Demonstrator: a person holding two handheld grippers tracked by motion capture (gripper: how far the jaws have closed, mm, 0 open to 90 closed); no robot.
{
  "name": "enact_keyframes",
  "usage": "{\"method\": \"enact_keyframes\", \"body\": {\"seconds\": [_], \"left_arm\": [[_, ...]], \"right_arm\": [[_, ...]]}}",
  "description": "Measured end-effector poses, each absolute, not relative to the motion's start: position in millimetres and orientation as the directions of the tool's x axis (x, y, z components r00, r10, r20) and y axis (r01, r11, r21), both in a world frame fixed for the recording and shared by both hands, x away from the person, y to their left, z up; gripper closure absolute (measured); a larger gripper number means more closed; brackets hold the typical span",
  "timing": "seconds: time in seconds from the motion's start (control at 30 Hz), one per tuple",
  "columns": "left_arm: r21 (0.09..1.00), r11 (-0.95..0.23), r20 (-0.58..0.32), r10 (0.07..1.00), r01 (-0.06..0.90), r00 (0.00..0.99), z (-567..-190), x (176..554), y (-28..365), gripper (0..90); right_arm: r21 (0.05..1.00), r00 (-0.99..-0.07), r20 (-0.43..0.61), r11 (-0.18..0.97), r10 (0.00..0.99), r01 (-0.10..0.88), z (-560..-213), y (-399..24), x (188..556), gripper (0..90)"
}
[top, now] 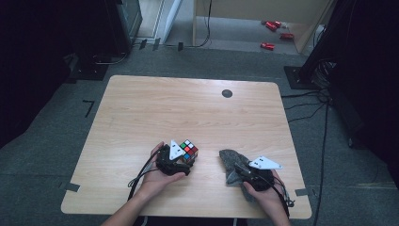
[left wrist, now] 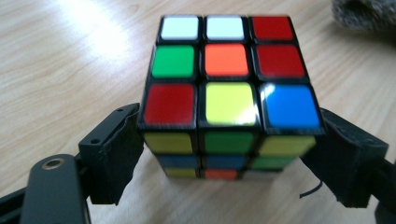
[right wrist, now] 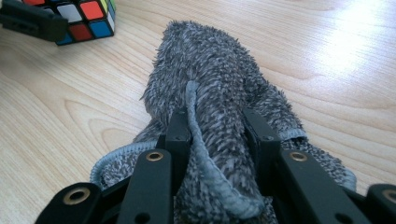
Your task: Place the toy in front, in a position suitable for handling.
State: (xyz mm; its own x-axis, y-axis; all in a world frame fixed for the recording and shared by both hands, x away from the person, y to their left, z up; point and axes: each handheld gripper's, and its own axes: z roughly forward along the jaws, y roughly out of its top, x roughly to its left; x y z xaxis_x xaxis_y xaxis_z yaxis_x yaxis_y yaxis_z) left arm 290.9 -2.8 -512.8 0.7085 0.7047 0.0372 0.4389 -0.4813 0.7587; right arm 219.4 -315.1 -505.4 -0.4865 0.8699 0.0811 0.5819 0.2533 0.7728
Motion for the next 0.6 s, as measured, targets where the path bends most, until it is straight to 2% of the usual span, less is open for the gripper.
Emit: {"method": "enact_keyframes", "body": {"seconds": [0.1,0.13,0.17,0.47,0.6], "left_arm": [[0.752,-0.484,0.035,0.708,0.448,0.706,-514.8,293.9,-7.5,18.5],[0.752,-0.49,0.044,0.705,0.441,0.708,-514.5,293.6,-8.1,22.6],[0.76,-0.487,0.048,0.702,0.431,0.71,-513.8,292.8,-8.2,32.9],[0.778,-0.505,0.079,0.668,0.373,0.74,-505.6,283.4,-0.1,34.9],[0.814,-0.448,0.023,0.662,0.371,0.749,-491.9,280.1,11.4,34.9]], "right_arm": [[0.774,-0.487,0.081,0.254,0.869,0.581,-505.3,-315.1,219.1,68.4],[0.774,-0.487,0.083,0.251,0.869,0.582,-505.2,-315.0,218.9,68.4],[0.775,-0.487,0.084,0.25,0.869,0.581,-505.2,-315.1,218.8,68.4],[0.795,-0.473,0.1,0.215,0.876,0.567,-495.9,-316.2,219.8,68.5],[0.828,-0.506,0.106,0.206,0.856,0.521,-472.7,-305.2,222.2,68.5]]}}
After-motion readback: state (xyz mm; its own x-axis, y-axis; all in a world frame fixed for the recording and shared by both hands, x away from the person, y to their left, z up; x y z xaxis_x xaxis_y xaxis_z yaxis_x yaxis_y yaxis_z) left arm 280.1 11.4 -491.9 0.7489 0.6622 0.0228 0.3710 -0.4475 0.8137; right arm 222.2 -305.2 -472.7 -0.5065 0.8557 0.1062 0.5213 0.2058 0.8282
